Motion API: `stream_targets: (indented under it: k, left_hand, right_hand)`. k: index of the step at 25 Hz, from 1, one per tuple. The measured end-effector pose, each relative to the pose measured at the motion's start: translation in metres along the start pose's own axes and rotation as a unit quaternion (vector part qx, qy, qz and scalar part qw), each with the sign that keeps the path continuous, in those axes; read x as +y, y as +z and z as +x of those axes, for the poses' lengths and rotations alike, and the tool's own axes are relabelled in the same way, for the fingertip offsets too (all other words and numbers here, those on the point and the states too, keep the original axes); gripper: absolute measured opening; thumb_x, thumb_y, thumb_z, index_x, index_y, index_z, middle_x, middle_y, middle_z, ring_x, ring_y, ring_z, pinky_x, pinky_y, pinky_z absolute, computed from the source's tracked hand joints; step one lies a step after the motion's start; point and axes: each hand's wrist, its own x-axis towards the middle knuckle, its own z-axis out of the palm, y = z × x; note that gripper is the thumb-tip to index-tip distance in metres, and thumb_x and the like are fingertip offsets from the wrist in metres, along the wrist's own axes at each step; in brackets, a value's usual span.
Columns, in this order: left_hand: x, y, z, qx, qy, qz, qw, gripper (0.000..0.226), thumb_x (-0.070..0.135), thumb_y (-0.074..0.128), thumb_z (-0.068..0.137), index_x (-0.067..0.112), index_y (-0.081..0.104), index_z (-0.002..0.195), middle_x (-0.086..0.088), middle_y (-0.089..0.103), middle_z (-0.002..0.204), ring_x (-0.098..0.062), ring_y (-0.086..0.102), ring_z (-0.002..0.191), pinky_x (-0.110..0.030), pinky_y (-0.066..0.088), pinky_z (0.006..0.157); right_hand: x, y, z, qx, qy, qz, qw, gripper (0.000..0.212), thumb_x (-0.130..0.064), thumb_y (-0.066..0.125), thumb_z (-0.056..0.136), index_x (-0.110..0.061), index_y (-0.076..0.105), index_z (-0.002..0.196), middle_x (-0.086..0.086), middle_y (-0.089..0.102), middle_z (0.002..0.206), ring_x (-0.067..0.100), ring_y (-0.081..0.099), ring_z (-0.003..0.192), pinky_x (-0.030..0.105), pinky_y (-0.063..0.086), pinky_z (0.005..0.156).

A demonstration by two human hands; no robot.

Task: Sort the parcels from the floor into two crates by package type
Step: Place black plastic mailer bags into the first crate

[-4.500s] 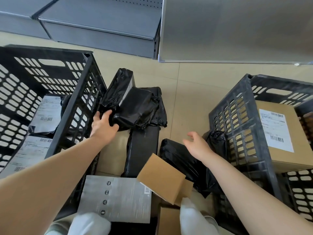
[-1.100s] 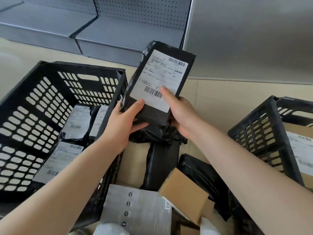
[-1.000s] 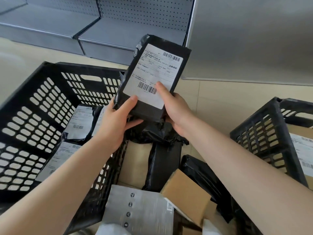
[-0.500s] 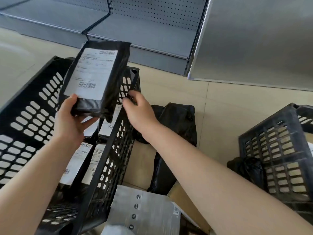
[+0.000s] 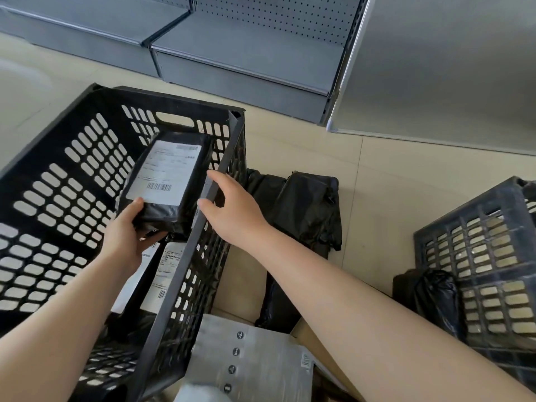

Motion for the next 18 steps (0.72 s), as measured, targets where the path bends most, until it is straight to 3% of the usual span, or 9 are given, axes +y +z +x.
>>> stream_targets:
  k: [8,11,15,16,18]
  left_hand:
    - [-0.027,0.014,0.011,-0.034,-0.040,0.045,0.998,0.035,0.035,0.065,0.094,0.013,0.060,0.121,-0.007,0.072,0.107,-0.017,0.070,0.093,-0.028,0.058,0.061]
    - [-0.030,0.027,0.006,-0.039,-0.013,0.103,0.994,0.026,0.037,0.064,0.095,0.014,0.064,0.107,-0.004,0.074,0.088,-0.020,0.071,0.084,-0.029,0.058,0.063]
    - [-0.030,0.026,0.021,0.023,-0.028,0.151,0.988,0.066,0.059,0.055,0.075,0.011,0.060,0.120,-0.008,0.068,0.108,-0.020,0.061,0.086,-0.033,0.046,0.077]
    - [-0.030,0.023,0.026,0.029,-0.032,0.156,0.987,0.064,0.055,0.051,0.072,0.010,0.059,0.117,-0.009,0.064,0.106,-0.020,0.057,0.082,-0.033,0.043,0.075]
    - [-0.030,0.024,0.027,0.024,-0.029,0.154,0.987,0.036,0.041,0.049,0.079,0.012,0.060,0.099,-0.010,0.059,0.097,-0.021,0.053,0.078,-0.033,0.040,0.073]
  right_hand:
    - [0.006,-0.001,-0.003,-0.005,-0.011,0.000,1.000,0.058,-0.030,0.051,0.103,-0.025,0.029,0.157,-0.009,0.028,0.163,0.011,0.027,0.147,0.020,0.021,0.105]
    - [0.007,0.000,-0.004,-0.003,-0.012,0.012,1.000,0.058,-0.029,0.051,0.104,-0.025,0.029,0.156,-0.010,0.029,0.162,0.008,0.028,0.146,0.016,0.021,0.104]
    - [0.008,0.001,-0.005,-0.006,-0.007,0.033,0.999,0.058,-0.031,0.052,0.103,-0.029,0.029,0.156,-0.011,0.029,0.162,0.013,0.036,0.143,0.022,0.030,0.107]
    - [0.008,0.001,-0.005,-0.007,-0.005,0.037,0.999,0.058,-0.031,0.052,0.103,-0.030,0.029,0.156,-0.011,0.028,0.162,0.015,0.038,0.142,0.026,0.032,0.110]
    - [0.008,0.002,-0.005,-0.008,-0.004,0.038,0.999,0.058,-0.032,0.052,0.103,-0.030,0.029,0.156,-0.011,0.028,0.162,0.016,0.039,0.141,0.030,0.034,0.111]
